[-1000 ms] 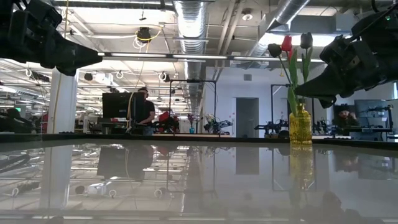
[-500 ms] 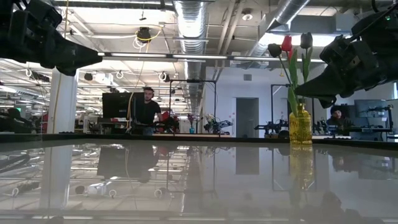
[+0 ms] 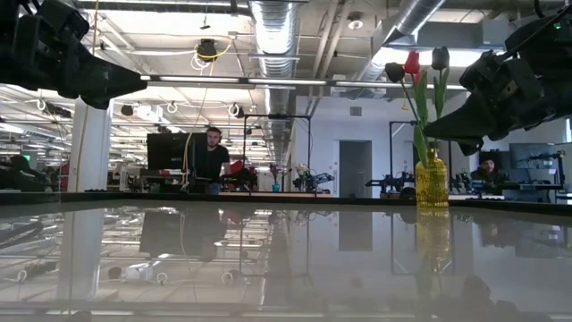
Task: Sort flowers into vase by color
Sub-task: Return to Home Position
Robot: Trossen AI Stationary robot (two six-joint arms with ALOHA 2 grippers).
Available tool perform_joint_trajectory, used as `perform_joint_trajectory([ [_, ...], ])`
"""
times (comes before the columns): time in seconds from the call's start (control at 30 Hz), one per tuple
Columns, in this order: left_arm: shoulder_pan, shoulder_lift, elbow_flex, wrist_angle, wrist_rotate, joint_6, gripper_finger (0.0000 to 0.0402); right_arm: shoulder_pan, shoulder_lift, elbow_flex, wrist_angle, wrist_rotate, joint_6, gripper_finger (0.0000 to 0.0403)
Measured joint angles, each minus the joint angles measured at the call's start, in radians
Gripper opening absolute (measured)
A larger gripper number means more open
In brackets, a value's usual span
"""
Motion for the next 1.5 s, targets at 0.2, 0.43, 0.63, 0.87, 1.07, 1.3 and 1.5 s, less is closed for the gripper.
perform_joint_trajectory([
  [0.2,0.001,0.0,0.0,0.0,0.0,-0.002,0.0126,0.0,0.0,0.0,0.0,0.0,0.0,0.0048],
  [0.43,0.001,0.0,0.0,0.0,0.0,-0.002,0.0126,0.0,0.0,0.0,0.0,0.0,0.0,0.0048],
  [0.63,0.0,0.0,0.0,0.0,0.0,-0.004,0.0126,0.0,0.0,0.0,0.0,0.0,0.0,0.0048],
  [0.87,0.0,0.0,0.0,0.0,0.0,-0.002,0.0126,0.0,0.0,0.0,0.0,0.0,0.0,0.0048],
  [1.07,0.0,0.0,0.0,0.0,0.0,-0.004,0.0126,0.0,0.0,0.0,0.0,0.0,0.0,0.0048],
  [1.3,0.0,0.0,0.0,0.0,0.0,-0.004,0.0126,0.0,0.0,0.0,0.0,0.0,0.001,0.0048],
  [1.5,0.0,0.0,0.0,0.0,0.0,-0.004,0.0126,0.0,0.0,0.0,0.0,0.0,0.001,0.0048],
])
